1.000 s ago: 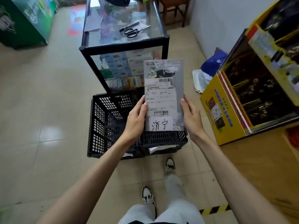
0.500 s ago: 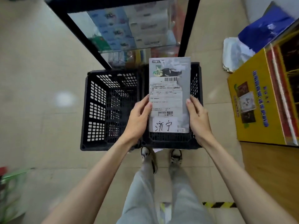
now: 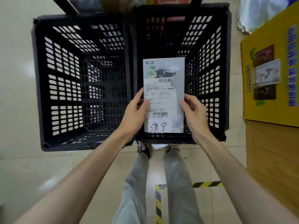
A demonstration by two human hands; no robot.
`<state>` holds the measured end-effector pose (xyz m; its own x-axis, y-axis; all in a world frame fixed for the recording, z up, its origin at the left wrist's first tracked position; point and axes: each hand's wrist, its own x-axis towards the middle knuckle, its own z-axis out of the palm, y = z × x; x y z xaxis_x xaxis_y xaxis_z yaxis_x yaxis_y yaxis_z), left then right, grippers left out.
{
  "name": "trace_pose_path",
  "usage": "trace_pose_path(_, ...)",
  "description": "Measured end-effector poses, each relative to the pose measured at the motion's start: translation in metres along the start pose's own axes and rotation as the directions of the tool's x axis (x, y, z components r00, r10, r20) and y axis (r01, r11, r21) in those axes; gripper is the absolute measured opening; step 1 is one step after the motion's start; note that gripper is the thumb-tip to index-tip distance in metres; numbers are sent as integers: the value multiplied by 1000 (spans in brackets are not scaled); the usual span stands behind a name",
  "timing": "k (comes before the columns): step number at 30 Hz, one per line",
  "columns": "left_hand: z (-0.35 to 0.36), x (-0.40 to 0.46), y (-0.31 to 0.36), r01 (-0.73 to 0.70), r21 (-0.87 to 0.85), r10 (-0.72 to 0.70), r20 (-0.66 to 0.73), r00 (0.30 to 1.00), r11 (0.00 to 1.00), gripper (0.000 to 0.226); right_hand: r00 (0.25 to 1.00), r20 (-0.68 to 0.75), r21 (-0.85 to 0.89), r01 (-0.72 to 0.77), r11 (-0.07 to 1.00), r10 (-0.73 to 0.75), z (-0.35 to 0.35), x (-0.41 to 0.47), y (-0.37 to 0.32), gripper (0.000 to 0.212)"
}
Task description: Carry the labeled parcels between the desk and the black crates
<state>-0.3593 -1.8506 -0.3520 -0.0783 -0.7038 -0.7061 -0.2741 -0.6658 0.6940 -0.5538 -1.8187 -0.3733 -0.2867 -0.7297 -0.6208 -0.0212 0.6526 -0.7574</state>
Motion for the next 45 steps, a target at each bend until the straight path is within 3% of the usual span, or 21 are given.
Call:
trace_pose_path(5,22,26,-35,68,-82,-67,15,998,994,45,997,-21,-72,-70,995,68,6,26,37,29)
trace_pose_path(10,39,51,-57,118,-109,-118,7,993,987,39,984,65,-41,-164,986,167,9,48,58,34)
trace_pose_path(15,52,77,-79,177,-119,-184,-52,982,977,49,967,126,-36,-219,975,221,19,70,77,35)
trace_pose_path(21,63,100,-107,212,-143,-233,-154,960,967,46,944,169,-25,-284,958,284,34,90,105,40)
trace_pose_path(27,73,120,-115,272,-169,-307,-241,921,947,45,945,144,-34,-291,956,293,51,101,125,62)
trace_pose_path(39,82,148,-135,349,-204,-390,-216,895,915,46,944,124,-100,-295,950,306,61,121,146,53)
trace_pose_path(42,80,143,-135,365,-144,-390,-240,889,920,49,945,143,-244,-254,936,294,57,122,144,54)
trace_pose_path(45,73,126,-132,257,199,-216,-208,954,946,50,977,155,-509,-48,859,147,44,112,135,47)
